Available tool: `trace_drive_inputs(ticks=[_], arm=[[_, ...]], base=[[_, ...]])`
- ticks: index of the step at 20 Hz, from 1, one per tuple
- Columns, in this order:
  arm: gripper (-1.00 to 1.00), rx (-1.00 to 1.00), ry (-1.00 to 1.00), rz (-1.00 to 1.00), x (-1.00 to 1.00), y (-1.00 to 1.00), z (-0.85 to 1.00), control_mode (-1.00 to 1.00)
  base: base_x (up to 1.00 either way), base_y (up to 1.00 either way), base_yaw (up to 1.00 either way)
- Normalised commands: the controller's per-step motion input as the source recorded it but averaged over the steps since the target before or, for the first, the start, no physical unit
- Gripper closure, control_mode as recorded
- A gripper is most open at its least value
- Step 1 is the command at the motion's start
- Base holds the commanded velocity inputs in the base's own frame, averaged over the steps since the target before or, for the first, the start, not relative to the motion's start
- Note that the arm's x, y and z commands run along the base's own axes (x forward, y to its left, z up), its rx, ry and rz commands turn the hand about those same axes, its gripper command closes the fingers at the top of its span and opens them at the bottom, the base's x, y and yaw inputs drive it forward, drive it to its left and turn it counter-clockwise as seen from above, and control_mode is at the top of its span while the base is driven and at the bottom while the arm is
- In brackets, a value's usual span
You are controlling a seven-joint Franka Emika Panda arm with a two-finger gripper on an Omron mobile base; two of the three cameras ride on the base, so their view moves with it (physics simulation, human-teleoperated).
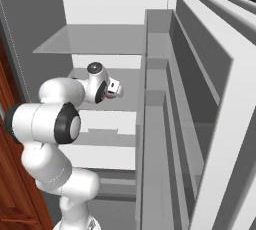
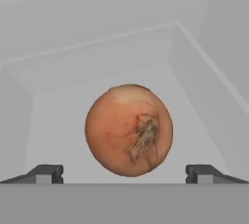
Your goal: Grab the onion and lime from the fridge, place them in the blender, close the lid, and turn on the blender to create a marinade.
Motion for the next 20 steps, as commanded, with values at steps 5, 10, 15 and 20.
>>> trace_drive_inputs(ticks=[5, 10, 15, 20], arm=[[-1.00, 0.00, 0.00, 0.00, 0.14, 0.00, -0.11, -1.00], [-1.00, 0.00, 0.00, 0.00, 0.11, 0.00, -0.12, -1.00], [-1.00, 0.00, 0.00, 0.00, 0.14, 0.00, -0.07, -1.00], [-1.00, 0.00, 0.00, 0.00, 0.08, 0.00, 0.00, -1.00]], base=[[0.00, 0.00, 0.00], [0.00, 0.00, 0.00], [0.00, 0.00, 0.00], [0.00, 0.00, 0.00]])
